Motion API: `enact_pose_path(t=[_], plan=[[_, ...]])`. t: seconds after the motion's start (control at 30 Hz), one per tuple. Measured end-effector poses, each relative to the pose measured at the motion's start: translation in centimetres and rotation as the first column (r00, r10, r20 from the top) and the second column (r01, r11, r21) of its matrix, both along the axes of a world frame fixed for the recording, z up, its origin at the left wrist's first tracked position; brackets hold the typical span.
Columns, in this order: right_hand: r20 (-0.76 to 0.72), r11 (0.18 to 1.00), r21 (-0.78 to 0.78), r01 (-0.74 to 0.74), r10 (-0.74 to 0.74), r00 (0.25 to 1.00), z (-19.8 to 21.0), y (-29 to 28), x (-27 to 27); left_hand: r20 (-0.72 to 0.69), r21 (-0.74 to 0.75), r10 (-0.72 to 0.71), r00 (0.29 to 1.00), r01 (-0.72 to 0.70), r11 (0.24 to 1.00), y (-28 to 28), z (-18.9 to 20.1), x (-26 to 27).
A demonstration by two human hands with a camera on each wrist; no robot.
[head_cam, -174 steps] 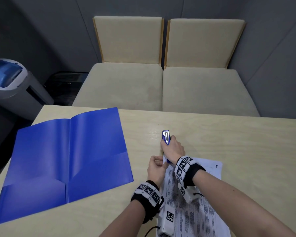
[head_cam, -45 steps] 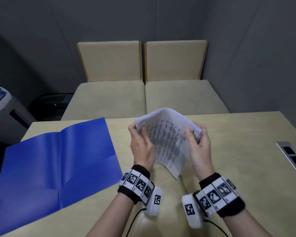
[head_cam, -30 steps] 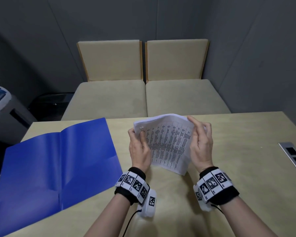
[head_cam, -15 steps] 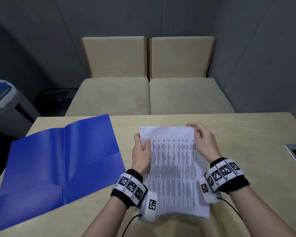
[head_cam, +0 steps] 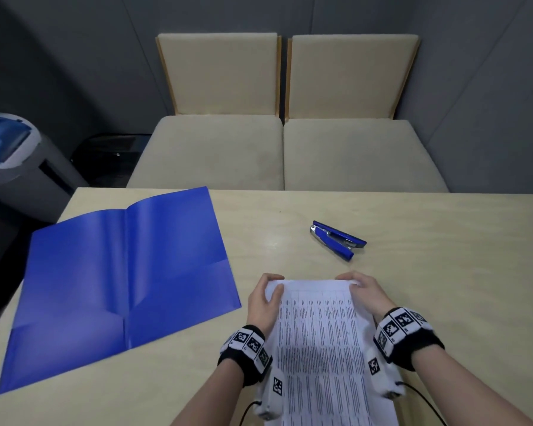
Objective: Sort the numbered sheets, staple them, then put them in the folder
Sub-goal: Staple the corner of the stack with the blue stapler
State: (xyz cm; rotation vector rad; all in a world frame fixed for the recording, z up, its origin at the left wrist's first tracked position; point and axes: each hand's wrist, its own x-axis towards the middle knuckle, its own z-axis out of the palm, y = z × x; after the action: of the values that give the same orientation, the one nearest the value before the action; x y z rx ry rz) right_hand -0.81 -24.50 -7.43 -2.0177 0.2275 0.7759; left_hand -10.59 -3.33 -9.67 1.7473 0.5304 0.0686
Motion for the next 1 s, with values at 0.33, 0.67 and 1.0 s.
enact_pose_path(t=[0.33,0.67,1.0], plan=[[0.005,0.997,0.051,0.056,-0.056,0.998,0.1,0.3,0.0,-0.032,0.010,0.096,0.995,-0.096,0.995,-0.6,-0.4,0.3],[-0.010,0.997,0.013,0.071,-0.071,0.997,-0.2,-0.3,-1.0,-0.112,-0.086,-0.077,0.991,0.067,0.994,0.0,-0.5,-0.4],[-0.009,0.998,-0.055,0.044,-0.045,0.999,-1.0,-1.5,-3.4,-0.161,-0.012,-0.128,0.979,0.127,0.992,-0.9,-0.9,-2.0]])
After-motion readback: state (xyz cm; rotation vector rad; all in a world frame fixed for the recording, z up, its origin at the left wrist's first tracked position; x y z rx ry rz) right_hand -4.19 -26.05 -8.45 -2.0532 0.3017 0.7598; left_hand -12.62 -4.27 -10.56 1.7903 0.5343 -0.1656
